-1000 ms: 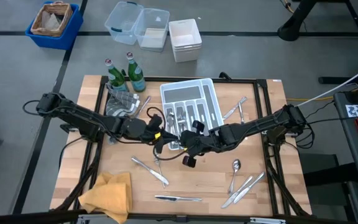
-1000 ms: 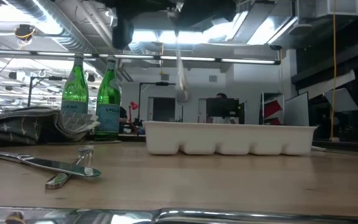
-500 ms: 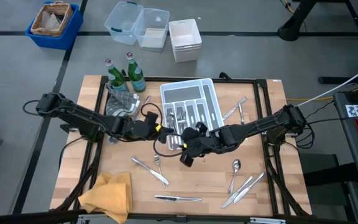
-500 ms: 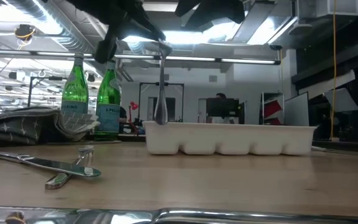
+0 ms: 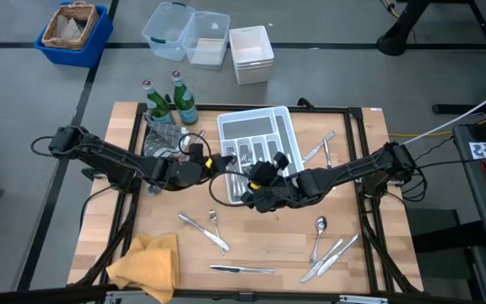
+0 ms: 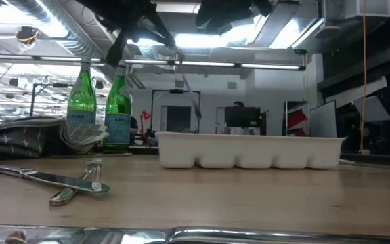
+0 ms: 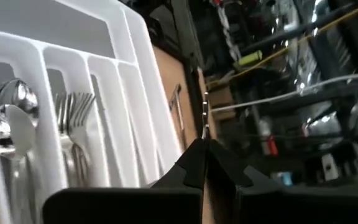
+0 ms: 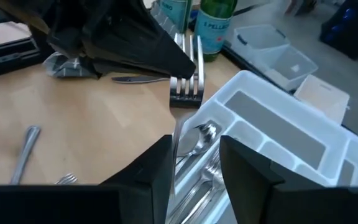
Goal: Sort silverware
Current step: Put the silver fork into the silverware tray
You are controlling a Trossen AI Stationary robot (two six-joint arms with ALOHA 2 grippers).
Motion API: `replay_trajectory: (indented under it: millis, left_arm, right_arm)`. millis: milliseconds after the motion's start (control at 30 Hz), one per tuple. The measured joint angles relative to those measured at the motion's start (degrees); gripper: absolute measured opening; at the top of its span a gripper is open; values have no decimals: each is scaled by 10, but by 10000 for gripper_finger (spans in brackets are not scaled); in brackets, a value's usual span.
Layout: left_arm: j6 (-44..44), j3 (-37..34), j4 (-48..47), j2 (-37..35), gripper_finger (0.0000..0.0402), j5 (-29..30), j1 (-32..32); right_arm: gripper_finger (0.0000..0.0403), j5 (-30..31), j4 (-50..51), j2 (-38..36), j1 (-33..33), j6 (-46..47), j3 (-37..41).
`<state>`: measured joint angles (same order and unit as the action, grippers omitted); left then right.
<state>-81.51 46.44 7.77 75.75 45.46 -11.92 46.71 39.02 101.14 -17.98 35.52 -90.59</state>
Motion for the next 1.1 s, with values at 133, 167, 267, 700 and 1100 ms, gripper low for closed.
replay_trajectory:
  millis: [133, 167, 267, 700, 1100]
  left_arm:
    - [-22, 0, 38, 0, 0, 1, 0]
    - [-29, 0, 47, 0, 0, 1, 1]
    - [-62, 0, 74, 0, 0, 1, 4]
    - [-70, 0, 144, 0, 0, -2, 6]
    - [-54, 0, 186, 0, 0, -9, -1]
  right_arm:
    - [134, 15, 0, 0, 0, -21, 0]
    - [134, 19, -1, 0, 0, -28, 0]
    - [134, 32, -4, 0, 0, -41, 0]
    - [134, 61, -108, 1, 0, -213, 0]
    - [134, 72, -123, 1, 31, -245, 0]
